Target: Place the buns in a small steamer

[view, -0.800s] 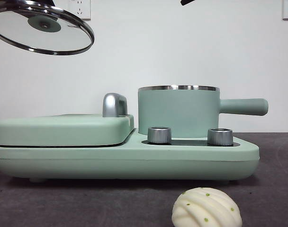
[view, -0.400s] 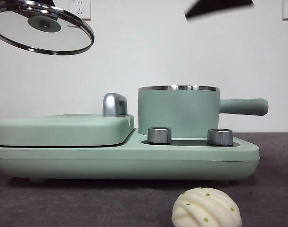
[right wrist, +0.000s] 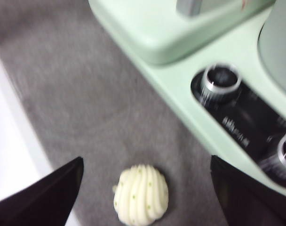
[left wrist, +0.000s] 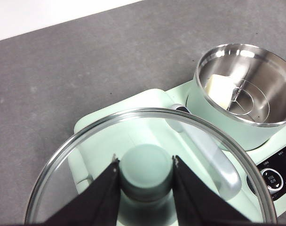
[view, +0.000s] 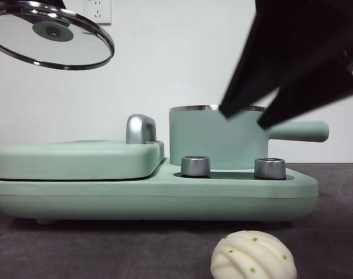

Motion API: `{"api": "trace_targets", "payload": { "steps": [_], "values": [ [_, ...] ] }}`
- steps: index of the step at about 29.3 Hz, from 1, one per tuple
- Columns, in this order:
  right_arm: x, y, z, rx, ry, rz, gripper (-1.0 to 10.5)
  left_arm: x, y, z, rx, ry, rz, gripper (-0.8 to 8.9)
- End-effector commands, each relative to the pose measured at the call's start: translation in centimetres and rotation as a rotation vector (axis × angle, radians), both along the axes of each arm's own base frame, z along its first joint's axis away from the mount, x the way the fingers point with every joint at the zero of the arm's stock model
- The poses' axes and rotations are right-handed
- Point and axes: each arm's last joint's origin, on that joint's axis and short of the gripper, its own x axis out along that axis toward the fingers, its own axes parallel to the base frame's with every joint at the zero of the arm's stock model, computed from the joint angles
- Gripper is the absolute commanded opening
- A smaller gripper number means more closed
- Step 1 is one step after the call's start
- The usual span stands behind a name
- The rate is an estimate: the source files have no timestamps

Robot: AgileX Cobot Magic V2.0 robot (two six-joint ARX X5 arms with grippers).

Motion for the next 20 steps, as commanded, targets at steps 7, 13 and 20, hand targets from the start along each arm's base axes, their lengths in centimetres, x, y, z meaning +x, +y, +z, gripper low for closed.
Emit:
{"api": "trace_targets", "payload": {
  "steps": [7, 13, 20],
  "values": [
    [0.7, 1.8, -2.4, -0.105, 0.088, 0.013, 4.3, 0.1, -0.1, 0.7, -0.023, -0.038, 0.0, 0.11],
    [1.5, 2.8, -4.7, -0.202, 0.151, 0.005, 4.3, 0.1, -0.1, 0.7, -0.022, -0.038, 0.0, 0.11],
    [2.0, 3.6, -6.2, -0.234, 0.179, 0.006, 4.3, 0.1, -0.1, 0.7, -0.023, -0.038, 0.0, 0.11]
  ]
}}
